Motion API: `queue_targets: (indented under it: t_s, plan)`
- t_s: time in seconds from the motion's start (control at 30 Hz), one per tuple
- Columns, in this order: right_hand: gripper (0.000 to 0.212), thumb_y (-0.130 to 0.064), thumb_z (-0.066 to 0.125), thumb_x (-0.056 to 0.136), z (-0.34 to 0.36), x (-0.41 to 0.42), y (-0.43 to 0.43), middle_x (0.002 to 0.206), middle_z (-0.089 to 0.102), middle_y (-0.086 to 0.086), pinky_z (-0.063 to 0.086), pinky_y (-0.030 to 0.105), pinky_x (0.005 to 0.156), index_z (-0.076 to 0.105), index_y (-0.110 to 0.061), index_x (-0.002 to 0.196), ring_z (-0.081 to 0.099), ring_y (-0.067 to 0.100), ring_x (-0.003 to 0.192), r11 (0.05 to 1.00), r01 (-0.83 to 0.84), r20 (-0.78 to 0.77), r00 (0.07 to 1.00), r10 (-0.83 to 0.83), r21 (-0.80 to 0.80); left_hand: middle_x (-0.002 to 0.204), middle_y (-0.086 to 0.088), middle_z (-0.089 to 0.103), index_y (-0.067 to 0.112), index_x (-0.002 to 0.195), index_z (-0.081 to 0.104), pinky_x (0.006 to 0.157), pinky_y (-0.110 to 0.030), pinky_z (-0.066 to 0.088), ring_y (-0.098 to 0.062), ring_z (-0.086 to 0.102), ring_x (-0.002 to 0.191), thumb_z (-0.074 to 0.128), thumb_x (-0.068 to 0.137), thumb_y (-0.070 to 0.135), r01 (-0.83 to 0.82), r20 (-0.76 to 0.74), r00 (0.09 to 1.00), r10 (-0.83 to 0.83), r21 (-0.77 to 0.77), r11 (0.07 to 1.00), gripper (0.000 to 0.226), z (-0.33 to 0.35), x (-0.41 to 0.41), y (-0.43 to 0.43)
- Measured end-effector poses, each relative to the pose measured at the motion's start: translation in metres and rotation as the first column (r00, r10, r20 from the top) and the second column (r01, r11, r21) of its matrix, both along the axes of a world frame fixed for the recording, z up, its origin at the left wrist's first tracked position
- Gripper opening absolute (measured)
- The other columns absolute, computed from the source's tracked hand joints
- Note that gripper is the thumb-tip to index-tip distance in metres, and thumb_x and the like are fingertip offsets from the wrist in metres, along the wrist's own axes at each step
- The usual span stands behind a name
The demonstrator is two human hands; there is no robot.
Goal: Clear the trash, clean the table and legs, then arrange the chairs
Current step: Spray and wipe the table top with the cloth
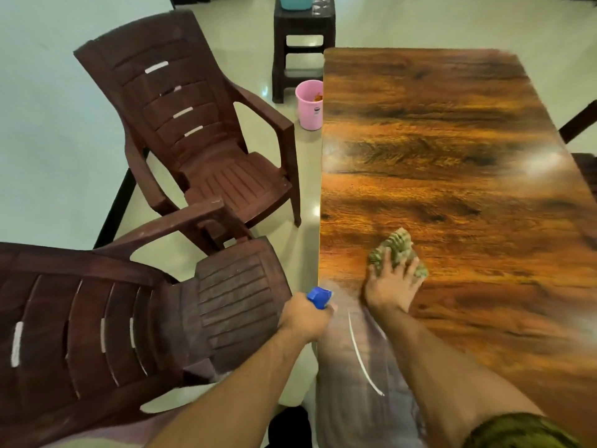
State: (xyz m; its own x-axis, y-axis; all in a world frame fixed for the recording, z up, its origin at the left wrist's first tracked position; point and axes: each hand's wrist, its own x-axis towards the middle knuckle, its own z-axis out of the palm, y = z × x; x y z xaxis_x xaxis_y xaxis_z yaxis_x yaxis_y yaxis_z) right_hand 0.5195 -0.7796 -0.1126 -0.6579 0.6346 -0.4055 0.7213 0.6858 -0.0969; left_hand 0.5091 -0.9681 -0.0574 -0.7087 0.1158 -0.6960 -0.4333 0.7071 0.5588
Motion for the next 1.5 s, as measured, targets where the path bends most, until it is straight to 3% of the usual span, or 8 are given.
queue_targets:
  t_s: [0.2,0.4,0.73,1.0,1.13,1.3,1.4,1.5]
  plan:
    - [0.085,-0.058,-0.001,0.076,0.002,0.049,-0.067,0.165,-0.016,0.0,-0.023,0.045,0.117,-0.008,-0.03,0.156,-0.025,0.025,0.149,0.467,-0.87,-0.065,0.481,0.874,-0.161,0.079,-0.012,0.076,0.01,0.081,0.071,0.07,-0.039,0.062,-0.031,0.072,0.068,0.062,0.065,0.056,0.057,-0.011,0.998,-0.057,0.028,0.998,0.05,-0.002,0.026,-0.003]
    - [0.066,-0.055,0.011,0.102,0.001,0.112,0.021,0.165,-0.014,0.006,-0.008,0.052,0.122,0.004,-0.026,0.16,-0.018,0.027,0.151,0.995,-0.097,-0.006,0.995,0.098,0.014,0.078,-0.012,0.075,0.007,0.08,0.071,0.067,-0.044,0.063,-0.026,0.069,0.06,0.059,0.061,0.051,0.106,0.024,0.994,-0.106,0.004,0.994,0.05,-0.007,0.053,-0.01]
    - [0.062,-0.052,0.015,0.104,0.008,0.206,0.084,0.166,-0.015,0.003,-0.01,0.048,0.121,0.001,-0.027,0.159,-0.014,0.026,0.153,0.981,-0.19,0.043,0.981,0.189,0.035,0.076,-0.008,0.066,0.015,0.101,0.069,0.057,-0.029,0.05,-0.022,0.063,0.063,0.064,0.092,0.032,0.315,-0.029,0.949,-0.314,0.093,0.945,0.02,0.004,0.132,0.053]
    - [0.064,-0.045,0.022,0.105,0.017,0.239,0.093,0.165,-0.013,0.013,-0.007,0.049,0.12,0.006,-0.018,0.16,-0.012,0.035,0.152,0.939,0.343,0.038,0.939,-0.343,-0.012,0.077,-0.006,0.061,0.015,0.075,0.055,0.058,-0.024,0.044,-0.025,0.064,0.073,0.068,0.078,0.038,0.266,0.015,0.964,-0.266,-0.103,0.959,0.027,0.006,0.165,0.038]
    - [0.065,-0.047,0.016,0.102,0.007,0.225,0.024,0.164,-0.012,0.016,-0.017,0.05,0.117,0.003,-0.02,0.159,-0.016,0.039,0.15,0.947,-0.31,-0.041,0.95,0.308,-0.077,0.082,-0.008,0.067,0.01,0.098,0.07,0.065,-0.034,0.054,-0.021,0.061,0.07,0.075,0.083,0.037,0.176,-0.006,0.984,-0.177,-0.065,0.982,0.031,0.004,0.187,0.029]
    - [0.057,-0.051,0.035,0.1,-0.007,0.303,0.029,0.163,0.021,0.006,-0.006,0.042,0.12,0.044,-0.024,0.148,0.015,0.03,0.152,0.412,-0.911,-0.17,0.408,0.897,-0.017,0.079,-0.004,0.064,0.015,0.084,0.066,0.067,-0.029,0.049,-0.02,0.061,0.073,0.068,0.089,0.037,0.179,-0.085,0.978,-0.193,-0.147,0.973,0.023,0.006,0.209,0.034]
    - [0.062,-0.054,0.026,0.099,-0.009,0.331,0.083,0.166,0.009,0.002,-0.01,0.039,0.121,0.027,-0.026,0.155,-0.002,0.022,0.154,0.64,-0.765,-0.124,0.63,0.767,0.067,0.075,0.001,0.062,0.016,0.092,0.072,0.048,-0.02,0.046,-0.009,0.054,0.052,0.07,0.087,0.033,0.179,-0.013,0.983,-0.182,-0.123,0.976,0.018,0.003,0.22,0.035]
    - [0.066,-0.052,0.016,0.102,-0.006,0.331,0.083,0.165,-0.01,0.004,-0.003,0.046,0.123,0.014,-0.021,0.16,-0.013,0.026,0.153,0.984,-0.17,-0.131,0.976,0.176,0.06,0.074,-0.004,0.066,0.012,0.1,0.074,0.052,-0.025,0.056,-0.015,0.06,0.051,0.07,0.086,0.03,0.182,0.045,0.983,-0.177,-0.12,0.976,0.023,0.003,0.236,0.033]
